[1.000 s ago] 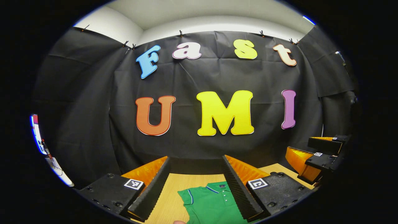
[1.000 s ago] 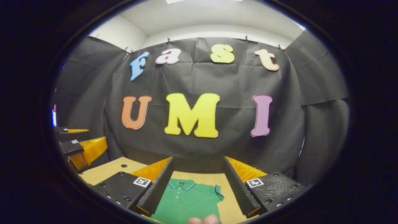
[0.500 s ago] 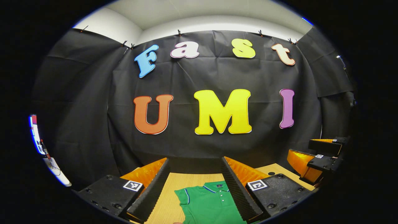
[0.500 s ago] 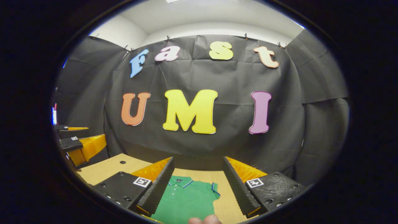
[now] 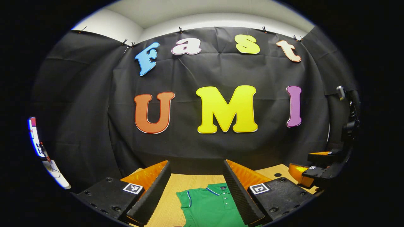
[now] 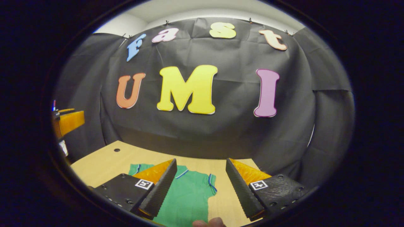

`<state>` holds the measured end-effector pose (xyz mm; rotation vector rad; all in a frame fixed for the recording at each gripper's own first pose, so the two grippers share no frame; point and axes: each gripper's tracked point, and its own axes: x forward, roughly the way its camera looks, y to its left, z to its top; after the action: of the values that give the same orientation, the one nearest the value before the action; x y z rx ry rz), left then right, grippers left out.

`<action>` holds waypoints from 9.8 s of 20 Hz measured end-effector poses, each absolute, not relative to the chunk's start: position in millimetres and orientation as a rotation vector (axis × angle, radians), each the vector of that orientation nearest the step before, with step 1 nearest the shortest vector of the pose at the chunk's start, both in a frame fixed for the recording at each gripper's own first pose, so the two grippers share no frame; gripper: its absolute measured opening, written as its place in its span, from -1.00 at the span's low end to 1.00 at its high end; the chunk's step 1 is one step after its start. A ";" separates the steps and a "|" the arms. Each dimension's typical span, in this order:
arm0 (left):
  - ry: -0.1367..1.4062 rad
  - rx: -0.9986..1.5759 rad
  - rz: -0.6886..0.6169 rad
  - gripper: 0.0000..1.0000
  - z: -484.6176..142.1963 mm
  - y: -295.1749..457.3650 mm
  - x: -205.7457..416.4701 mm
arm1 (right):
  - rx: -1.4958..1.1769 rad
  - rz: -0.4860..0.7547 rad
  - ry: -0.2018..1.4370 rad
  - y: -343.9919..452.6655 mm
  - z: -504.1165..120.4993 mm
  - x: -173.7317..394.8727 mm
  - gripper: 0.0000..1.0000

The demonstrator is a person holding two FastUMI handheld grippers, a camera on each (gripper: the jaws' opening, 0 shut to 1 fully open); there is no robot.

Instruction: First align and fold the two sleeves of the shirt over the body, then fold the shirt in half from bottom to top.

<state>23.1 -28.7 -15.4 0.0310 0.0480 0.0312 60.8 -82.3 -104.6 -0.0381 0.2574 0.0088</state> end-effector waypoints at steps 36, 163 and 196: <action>0.191 0.027 0.057 1.00 -67.8 -65.6 86.3 | 0.134 0.129 0.799 -132.0 -343.6 208.7 -1.00; 0.741 0.010 -0.154 1.00 -286.4 9.2 -202.9 | -0.022 0.117 0.754 -116.8 -279.3 -210.3 0.92; 1.035 -0.108 -0.228 -0.78 -374.4 -1.4 -224.6 | 0.097 0.139 1.063 -87.8 -391.3 -200.4 -0.95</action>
<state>-224.6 -1.4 -374.4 -0.1077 1.0349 -0.2276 -200.4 -87.8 -391.3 0.0971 1.0628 0.1394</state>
